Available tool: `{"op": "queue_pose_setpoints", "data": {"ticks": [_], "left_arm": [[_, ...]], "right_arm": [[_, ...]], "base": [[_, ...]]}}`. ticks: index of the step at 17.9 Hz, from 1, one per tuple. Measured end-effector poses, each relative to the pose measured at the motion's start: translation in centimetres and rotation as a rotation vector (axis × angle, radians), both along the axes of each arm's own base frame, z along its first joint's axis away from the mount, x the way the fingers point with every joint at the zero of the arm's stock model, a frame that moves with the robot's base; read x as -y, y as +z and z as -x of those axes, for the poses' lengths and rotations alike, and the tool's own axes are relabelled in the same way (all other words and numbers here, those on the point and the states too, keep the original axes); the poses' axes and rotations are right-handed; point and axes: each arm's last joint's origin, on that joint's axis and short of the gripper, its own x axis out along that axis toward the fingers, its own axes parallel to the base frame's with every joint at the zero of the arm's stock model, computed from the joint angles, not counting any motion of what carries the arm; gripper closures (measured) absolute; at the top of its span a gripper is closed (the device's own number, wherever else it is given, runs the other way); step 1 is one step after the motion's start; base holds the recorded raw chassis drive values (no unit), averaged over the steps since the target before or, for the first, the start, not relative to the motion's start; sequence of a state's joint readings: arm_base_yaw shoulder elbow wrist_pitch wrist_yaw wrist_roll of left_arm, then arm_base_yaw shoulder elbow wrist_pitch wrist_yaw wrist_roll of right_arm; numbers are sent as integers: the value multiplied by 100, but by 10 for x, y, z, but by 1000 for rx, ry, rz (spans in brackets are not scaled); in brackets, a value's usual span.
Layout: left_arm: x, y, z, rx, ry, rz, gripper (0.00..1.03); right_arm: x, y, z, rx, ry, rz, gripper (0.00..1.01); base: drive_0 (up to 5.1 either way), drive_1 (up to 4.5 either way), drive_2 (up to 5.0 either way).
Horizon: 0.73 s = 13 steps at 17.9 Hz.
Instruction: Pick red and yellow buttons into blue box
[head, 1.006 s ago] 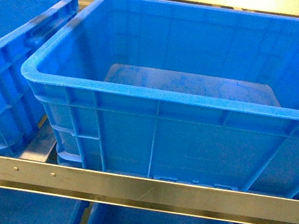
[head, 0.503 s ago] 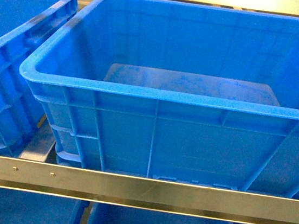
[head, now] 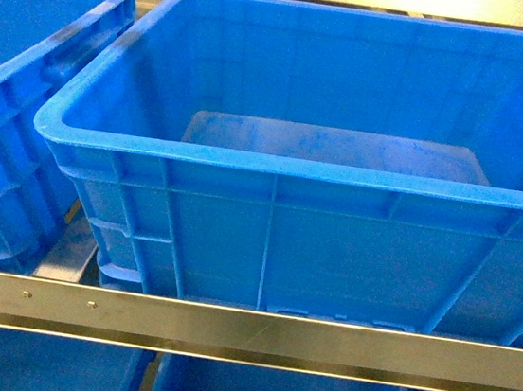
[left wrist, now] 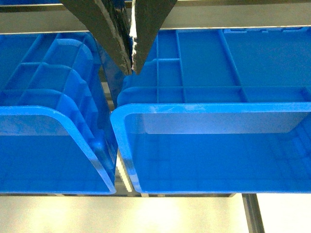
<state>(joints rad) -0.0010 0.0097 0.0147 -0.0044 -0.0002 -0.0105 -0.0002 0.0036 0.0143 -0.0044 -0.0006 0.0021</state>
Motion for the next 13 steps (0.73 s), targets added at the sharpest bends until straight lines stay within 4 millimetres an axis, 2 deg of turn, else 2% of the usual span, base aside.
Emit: {"op": "queue_pose_setpoints", "data": {"ticks": [4, 5, 11, 13], "left_arm": [[0, 0, 0, 0, 0, 0, 101], [0, 0, 0, 0, 0, 0, 98], [0, 0, 0, 0, 0, 0, 33], [0, 0, 0, 0, 0, 0, 8]], "right_arm": [[0, 0, 0, 0, 0, 0, 99], [0, 0, 0, 0, 0, 0, 97], [0, 0, 0, 0, 0, 0, 29], [0, 0, 0, 0, 0, 0, 5]], "base": [[0, 0, 0], [0, 0, 0], [0, 0, 0], [0, 0, 0]]}}
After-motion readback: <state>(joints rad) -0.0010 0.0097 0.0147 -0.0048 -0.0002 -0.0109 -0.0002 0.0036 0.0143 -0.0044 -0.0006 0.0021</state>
